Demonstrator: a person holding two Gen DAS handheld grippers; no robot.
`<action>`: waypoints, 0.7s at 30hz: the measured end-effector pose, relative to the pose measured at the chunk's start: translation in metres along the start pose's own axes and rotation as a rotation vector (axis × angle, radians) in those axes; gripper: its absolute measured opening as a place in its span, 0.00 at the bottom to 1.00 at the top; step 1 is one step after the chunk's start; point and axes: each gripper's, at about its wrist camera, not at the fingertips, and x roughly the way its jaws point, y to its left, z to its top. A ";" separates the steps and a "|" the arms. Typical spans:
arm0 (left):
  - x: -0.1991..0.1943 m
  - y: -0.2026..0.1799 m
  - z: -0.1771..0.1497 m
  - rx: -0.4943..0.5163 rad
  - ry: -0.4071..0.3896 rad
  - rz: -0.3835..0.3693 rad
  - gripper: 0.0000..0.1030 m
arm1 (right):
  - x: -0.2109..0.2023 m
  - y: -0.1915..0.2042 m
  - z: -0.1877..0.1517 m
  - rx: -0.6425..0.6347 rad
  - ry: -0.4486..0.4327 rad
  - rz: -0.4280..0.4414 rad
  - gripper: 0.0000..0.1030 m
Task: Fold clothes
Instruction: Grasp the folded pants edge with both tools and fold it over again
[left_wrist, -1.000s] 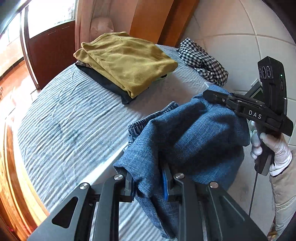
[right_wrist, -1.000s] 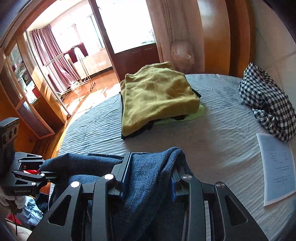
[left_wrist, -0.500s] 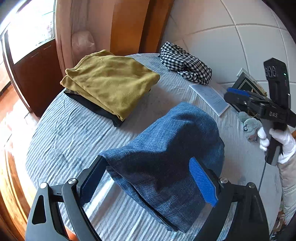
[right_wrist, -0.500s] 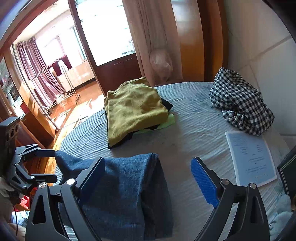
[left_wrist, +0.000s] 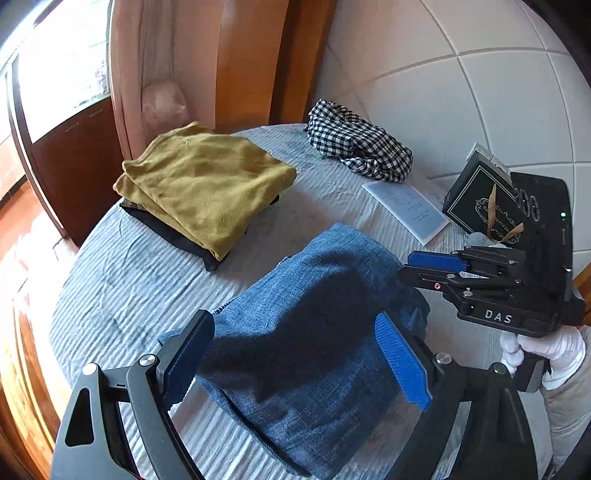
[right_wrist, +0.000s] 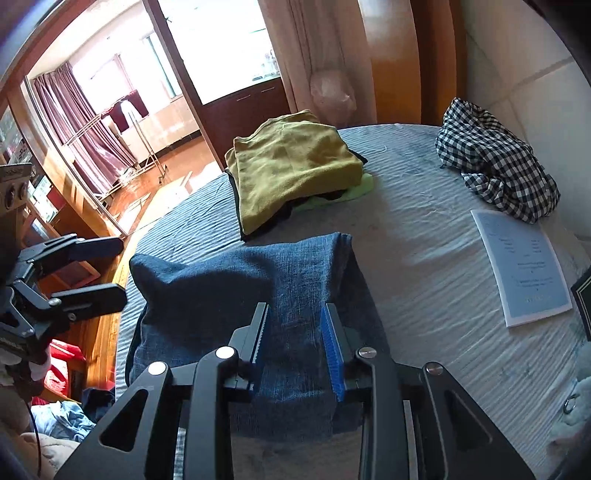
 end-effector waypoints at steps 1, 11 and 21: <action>0.014 0.003 0.001 -0.022 0.020 0.000 0.70 | 0.005 0.002 0.003 0.003 0.000 0.019 0.28; 0.107 0.034 -0.013 -0.030 0.104 0.135 0.27 | 0.109 -0.029 0.008 0.083 0.167 -0.048 0.17; 0.054 0.021 -0.026 -0.028 0.089 0.075 0.52 | 0.038 -0.010 -0.003 0.059 0.032 -0.044 0.48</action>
